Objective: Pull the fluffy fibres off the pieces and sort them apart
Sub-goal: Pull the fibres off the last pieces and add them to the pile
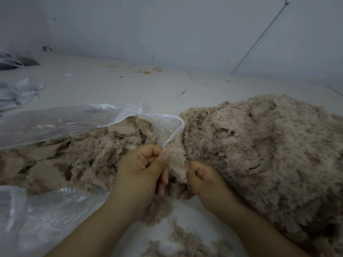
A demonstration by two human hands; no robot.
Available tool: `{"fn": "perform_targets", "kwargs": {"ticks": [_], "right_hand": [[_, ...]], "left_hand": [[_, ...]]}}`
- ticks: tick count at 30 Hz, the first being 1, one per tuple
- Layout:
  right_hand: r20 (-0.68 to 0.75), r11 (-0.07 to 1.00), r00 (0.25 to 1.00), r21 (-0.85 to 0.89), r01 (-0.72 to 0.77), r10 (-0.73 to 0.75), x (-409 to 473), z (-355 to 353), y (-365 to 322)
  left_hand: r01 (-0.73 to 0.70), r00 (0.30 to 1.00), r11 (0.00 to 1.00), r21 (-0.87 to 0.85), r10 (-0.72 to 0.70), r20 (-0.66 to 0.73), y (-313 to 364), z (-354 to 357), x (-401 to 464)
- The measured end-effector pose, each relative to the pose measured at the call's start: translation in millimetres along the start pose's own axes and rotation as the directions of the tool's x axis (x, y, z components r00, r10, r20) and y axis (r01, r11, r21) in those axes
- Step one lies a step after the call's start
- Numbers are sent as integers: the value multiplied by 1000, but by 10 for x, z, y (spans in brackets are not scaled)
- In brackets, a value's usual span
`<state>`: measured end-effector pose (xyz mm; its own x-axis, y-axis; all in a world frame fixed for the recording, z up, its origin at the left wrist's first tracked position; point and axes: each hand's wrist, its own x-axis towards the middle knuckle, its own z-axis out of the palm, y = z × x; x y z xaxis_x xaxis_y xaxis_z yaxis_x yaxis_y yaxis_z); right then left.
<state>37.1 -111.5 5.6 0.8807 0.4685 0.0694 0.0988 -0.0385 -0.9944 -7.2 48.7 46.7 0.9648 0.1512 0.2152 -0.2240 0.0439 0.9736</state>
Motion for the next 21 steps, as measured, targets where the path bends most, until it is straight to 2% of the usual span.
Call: {"fn": "perform_targets", "kwargs": {"ticks": [3,5,8,11,13,17,21], "right_hand": [[3,999,1000,37,10,-10,-3,21,-24],[27,998,999,45,31,-33,-14,42,-24],[16,998,998,28,54,-55,-22,45,-15],[-66,999,997,-28,40,-41,-7,-2,7],[-87,999,995,-35,41,-44,1,-22,9],[48,991,992,72,110,-114,-30,3,-10],[58,988,988,-46,145,-143,-21,3,29]], "left_hand": [[62,996,998,-1,-62,62,-22,35,4],[31,996,995,97,-39,81,-50,68,-12],[-35,999,974,223,29,31,-64,90,-33],[-22,996,993,117,32,-84,-35,35,0],[-28,993,997,66,36,-114,-14,-6,34],[-83,996,984,159,85,-7,10,53,-6],[-17,997,991,131,7,75,-21,68,-30]]}}
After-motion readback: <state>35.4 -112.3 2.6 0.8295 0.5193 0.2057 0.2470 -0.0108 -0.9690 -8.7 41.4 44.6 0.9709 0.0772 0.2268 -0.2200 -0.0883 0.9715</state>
